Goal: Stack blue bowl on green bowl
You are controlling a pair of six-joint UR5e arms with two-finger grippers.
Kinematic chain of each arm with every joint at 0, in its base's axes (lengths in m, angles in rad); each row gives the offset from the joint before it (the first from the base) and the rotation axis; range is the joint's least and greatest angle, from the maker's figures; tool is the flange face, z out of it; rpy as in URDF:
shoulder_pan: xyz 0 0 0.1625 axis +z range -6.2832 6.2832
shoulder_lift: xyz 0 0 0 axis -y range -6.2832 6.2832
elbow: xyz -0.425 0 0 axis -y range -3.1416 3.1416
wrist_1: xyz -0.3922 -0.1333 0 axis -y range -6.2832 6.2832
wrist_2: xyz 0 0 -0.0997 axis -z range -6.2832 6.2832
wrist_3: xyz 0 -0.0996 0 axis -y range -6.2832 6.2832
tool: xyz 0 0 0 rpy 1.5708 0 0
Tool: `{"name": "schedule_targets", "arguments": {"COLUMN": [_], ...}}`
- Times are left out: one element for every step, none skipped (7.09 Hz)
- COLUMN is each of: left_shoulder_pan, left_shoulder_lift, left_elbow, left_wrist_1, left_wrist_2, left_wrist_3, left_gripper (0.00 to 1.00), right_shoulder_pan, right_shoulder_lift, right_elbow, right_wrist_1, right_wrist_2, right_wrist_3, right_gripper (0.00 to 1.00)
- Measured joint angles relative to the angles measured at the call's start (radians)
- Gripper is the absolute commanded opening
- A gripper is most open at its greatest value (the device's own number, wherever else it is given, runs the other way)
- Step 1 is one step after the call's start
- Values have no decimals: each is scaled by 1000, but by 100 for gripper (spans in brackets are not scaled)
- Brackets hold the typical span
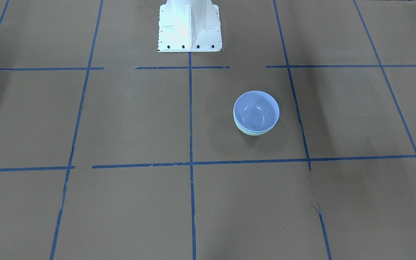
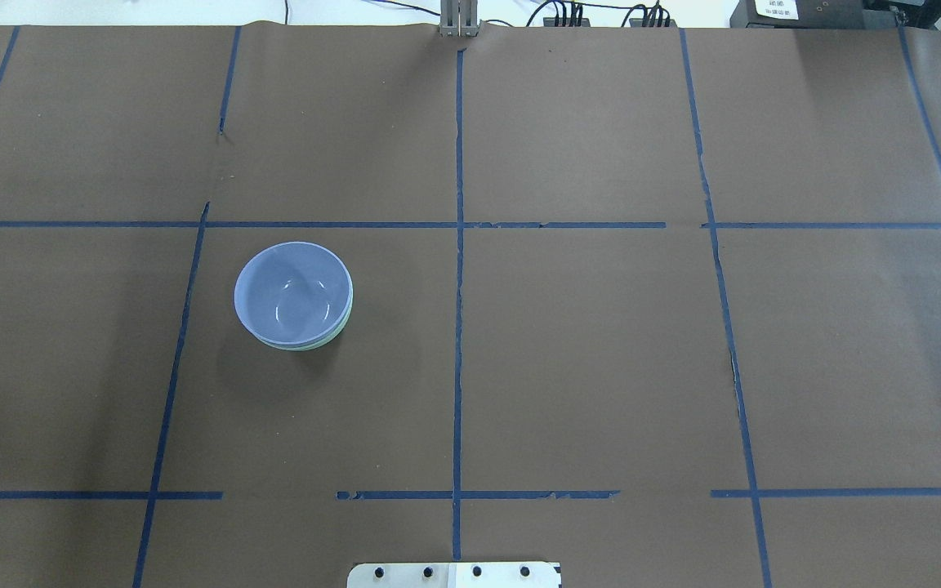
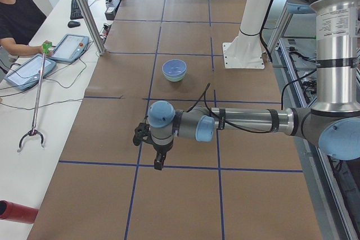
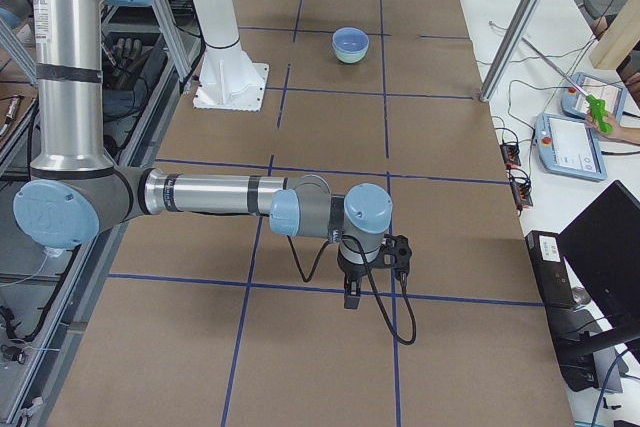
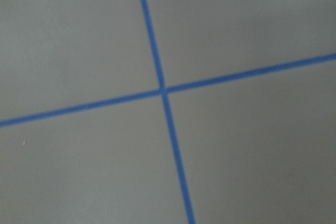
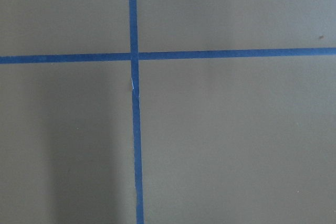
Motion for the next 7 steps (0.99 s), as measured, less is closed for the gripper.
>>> {"name": "schedule_targets", "arguments": {"left_shoulder_pan": [-30, -53, -73, -83, -87, -88, -88], "left_shoulder_lift": [9, 14, 14, 14, 12, 6, -3], "left_elbow": [19, 24, 26, 25, 24, 22, 13], "left_wrist_1": [6, 10, 12, 18, 28, 34, 36], "left_wrist_2": [-20, -28, -29, -28, -25, -24, -20], "left_wrist_3": [21, 27, 30, 30, 29, 12, -26], "left_gripper": [100, 100, 100, 100, 100, 100, 100], "right_shoulder_pan": [0, 0, 0, -1, -1, 0, 0], "right_shoulder_lift": [0, 0, 0, 0, 0, 0, 0], "right_elbow": [0, 0, 0, 0, 0, 0, 0], "right_wrist_1": [0, 0, 0, 0, 0, 0, 0], "right_wrist_2": [0, 0, 0, 0, 0, 0, 0], "right_wrist_3": [0, 0, 0, 0, 0, 0, 0], "right_gripper": [100, 100, 100, 100, 100, 100, 100]}}
